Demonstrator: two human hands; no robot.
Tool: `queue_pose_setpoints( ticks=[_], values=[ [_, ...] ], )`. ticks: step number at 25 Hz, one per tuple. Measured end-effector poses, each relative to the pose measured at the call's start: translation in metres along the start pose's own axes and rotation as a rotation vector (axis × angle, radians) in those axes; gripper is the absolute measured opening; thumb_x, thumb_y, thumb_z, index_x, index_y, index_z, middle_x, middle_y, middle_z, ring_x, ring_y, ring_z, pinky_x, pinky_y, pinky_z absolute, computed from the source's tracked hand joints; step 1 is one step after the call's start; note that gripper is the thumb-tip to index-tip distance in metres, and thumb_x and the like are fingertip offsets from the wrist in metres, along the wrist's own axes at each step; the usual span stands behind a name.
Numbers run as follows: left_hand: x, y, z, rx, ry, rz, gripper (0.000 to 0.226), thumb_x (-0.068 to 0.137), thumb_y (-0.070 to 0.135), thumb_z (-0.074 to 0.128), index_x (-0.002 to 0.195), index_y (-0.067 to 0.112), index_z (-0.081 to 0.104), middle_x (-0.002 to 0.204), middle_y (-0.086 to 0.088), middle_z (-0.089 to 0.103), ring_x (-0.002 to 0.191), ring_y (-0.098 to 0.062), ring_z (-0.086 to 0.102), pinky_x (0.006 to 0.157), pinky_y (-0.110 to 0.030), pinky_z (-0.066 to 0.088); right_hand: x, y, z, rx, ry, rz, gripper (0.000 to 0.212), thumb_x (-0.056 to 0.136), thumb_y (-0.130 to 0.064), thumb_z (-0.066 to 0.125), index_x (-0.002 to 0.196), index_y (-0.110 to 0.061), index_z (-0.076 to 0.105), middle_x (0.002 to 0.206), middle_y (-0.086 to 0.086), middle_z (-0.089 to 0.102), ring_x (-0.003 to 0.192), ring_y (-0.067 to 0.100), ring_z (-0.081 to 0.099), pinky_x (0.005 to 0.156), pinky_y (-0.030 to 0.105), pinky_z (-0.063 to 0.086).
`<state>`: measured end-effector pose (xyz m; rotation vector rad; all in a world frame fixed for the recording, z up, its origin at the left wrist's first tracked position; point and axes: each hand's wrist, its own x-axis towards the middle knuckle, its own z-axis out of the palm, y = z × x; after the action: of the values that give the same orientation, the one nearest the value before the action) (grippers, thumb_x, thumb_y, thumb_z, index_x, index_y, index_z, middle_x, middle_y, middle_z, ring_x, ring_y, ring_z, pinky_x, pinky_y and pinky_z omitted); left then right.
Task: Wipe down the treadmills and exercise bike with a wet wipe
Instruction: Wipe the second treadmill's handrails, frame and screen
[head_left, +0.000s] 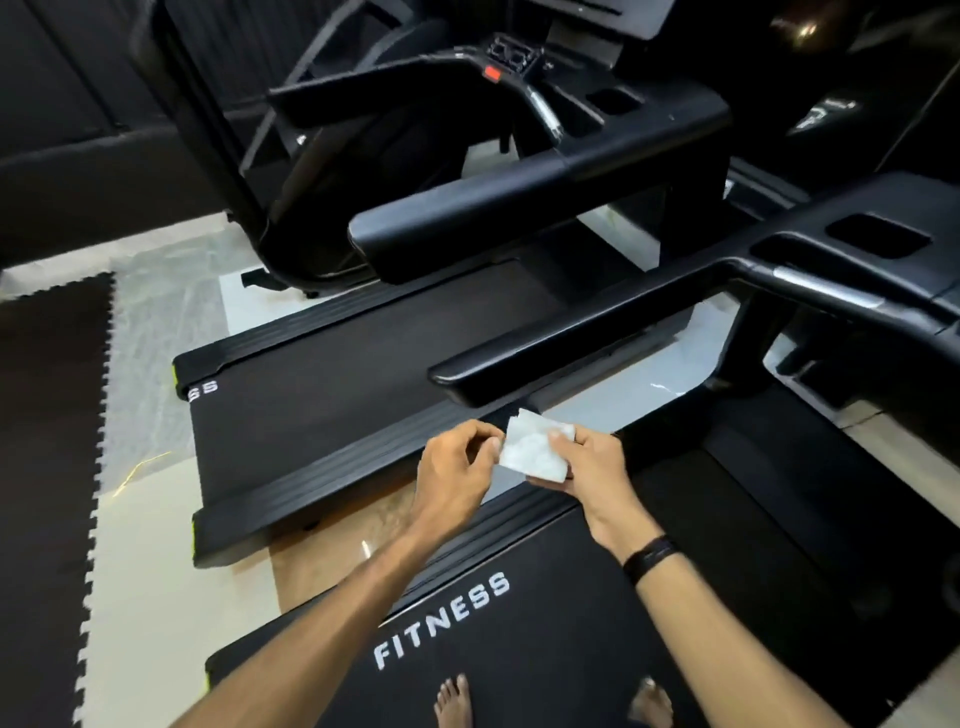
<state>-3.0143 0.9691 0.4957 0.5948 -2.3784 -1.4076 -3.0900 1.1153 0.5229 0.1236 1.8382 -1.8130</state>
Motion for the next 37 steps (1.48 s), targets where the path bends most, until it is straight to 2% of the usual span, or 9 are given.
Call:
queue_pose_setpoints(
  ticks=[5, 7, 11, 14, 17, 23, 27, 30, 37],
  values=[
    [0.032, -0.02, -0.033, -0.041, 0.005, -0.03, 0.023, 0.084, 0.026, 0.051, 0.092, 0.03, 0.072, 0.081, 0.017, 0.072, 0.08, -0.008, 0.069, 0.078, -0.043, 0.057, 0.015, -0.006, 0.04, -0.096, 0.239, -0.177, 0.024, 0.099, -0.006, 0.053, 0.091, -0.014, 0.074, 0.084, 0.003, 0.073, 0.077, 0.013, 0.063, 0.063, 0.028, 0.05],
    [0.054, -0.023, -0.032, -0.074, 0.048, -0.01, 0.027, 0.084, 0.016, 0.05, 0.093, 0.029, 0.071, 0.084, 0.015, 0.072, 0.084, -0.005, 0.069, 0.08, -0.044, 0.057, 0.029, -0.02, 0.042, -0.113, 0.297, -0.239, 0.026, 0.101, -0.008, 0.052, 0.101, -0.02, 0.074, 0.091, 0.006, 0.075, 0.08, 0.013, 0.064, 0.07, 0.032, 0.051],
    [0.09, -0.031, -0.039, -0.081, 0.114, 0.048, 0.03, 0.086, 0.0, 0.052, 0.094, 0.023, 0.07, 0.092, 0.013, 0.07, 0.088, -0.004, 0.068, 0.081, -0.044, 0.057, 0.072, -0.05, 0.046, -0.302, 0.552, -0.448, 0.032, 0.103, -0.009, 0.045, 0.126, -0.011, 0.067, 0.103, -0.002, 0.069, 0.097, 0.015, 0.064, 0.081, 0.012, 0.043],
    [0.117, -0.039, -0.052, -0.075, 0.104, 0.04, 0.032, 0.086, -0.005, 0.053, 0.094, 0.022, 0.069, 0.092, 0.011, 0.071, 0.088, -0.003, 0.067, 0.083, -0.042, 0.057, 0.092, -0.033, 0.076, -0.765, 0.26, -0.697, 0.041, 0.103, -0.015, 0.037, 0.141, -0.012, 0.053, 0.126, 0.005, 0.059, 0.119, 0.021, 0.056, 0.107, 0.013, 0.029],
    [0.147, -0.05, -0.066, -0.038, 0.099, 0.05, 0.031, 0.087, -0.006, 0.054, 0.096, 0.02, 0.069, 0.091, 0.01, 0.071, 0.085, -0.001, 0.066, 0.079, -0.035, 0.056, 0.077, 0.03, 0.125, -1.173, 0.032, -0.843, 0.048, 0.107, -0.02, 0.03, 0.152, -0.008, 0.039, 0.16, 0.009, 0.036, 0.153, 0.025, 0.022, 0.125, 0.045, 0.012],
    [0.175, -0.067, -0.071, -0.046, -0.076, 0.038, 0.031, 0.089, -0.003, 0.053, 0.098, 0.02, 0.07, 0.09, 0.012, 0.072, 0.085, -0.003, 0.067, 0.076, -0.036, 0.056, 0.067, 0.035, 0.135, -1.413, 0.124, -0.786, 0.047, 0.107, -0.032, 0.03, 0.148, -0.017, 0.048, 0.164, 0.0, 0.028, 0.155, 0.017, 0.012, 0.123, 0.056, 0.008],
    [0.191, -0.081, -0.089, -0.052, -0.258, 0.094, 0.026, 0.088, 0.005, 0.051, 0.101, 0.019, 0.069, 0.091, 0.01, 0.072, 0.088, -0.008, 0.068, 0.079, -0.042, 0.057, 0.084, 0.011, 0.139, -1.382, 0.497, -0.454, 0.058, 0.107, -0.046, 0.023, 0.16, -0.023, 0.02, 0.167, -0.003, 0.017, 0.156, 0.017, 0.003, 0.124, 0.053, -0.006],
    [0.198, -0.087, -0.103, -0.069, -0.352, 0.13, 0.028, 0.085, 0.012, 0.048, 0.103, 0.019, 0.069, 0.091, 0.011, 0.072, 0.089, -0.009, 0.068, 0.081, -0.045, 0.057, 0.1, -0.008, 0.142, -1.464, 0.63, -0.262, 0.07, 0.105, -0.057, 0.004, 0.161, -0.018, 0.019, 0.167, 0.004, 0.019, 0.156, 0.024, 0.003, 0.124, 0.053, -0.008],
    [0.204, -0.093, -0.114, -0.123, -0.628, 0.182, 0.026, 0.095, 0.009, 0.058, 0.117, 0.017, 0.068, 0.108, 0.007, 0.072, 0.101, -0.01, 0.067, 0.093, -0.041, 0.055, 0.064, 0.053, 0.275, -1.266, 0.799, -0.118, 0.069, 0.107, -0.047, 0.018, 0.16, -0.004, 0.006, 0.168, 0.014, -0.007, 0.155, 0.03, -0.007, 0.126, 0.051, 0.004]
  ],
)
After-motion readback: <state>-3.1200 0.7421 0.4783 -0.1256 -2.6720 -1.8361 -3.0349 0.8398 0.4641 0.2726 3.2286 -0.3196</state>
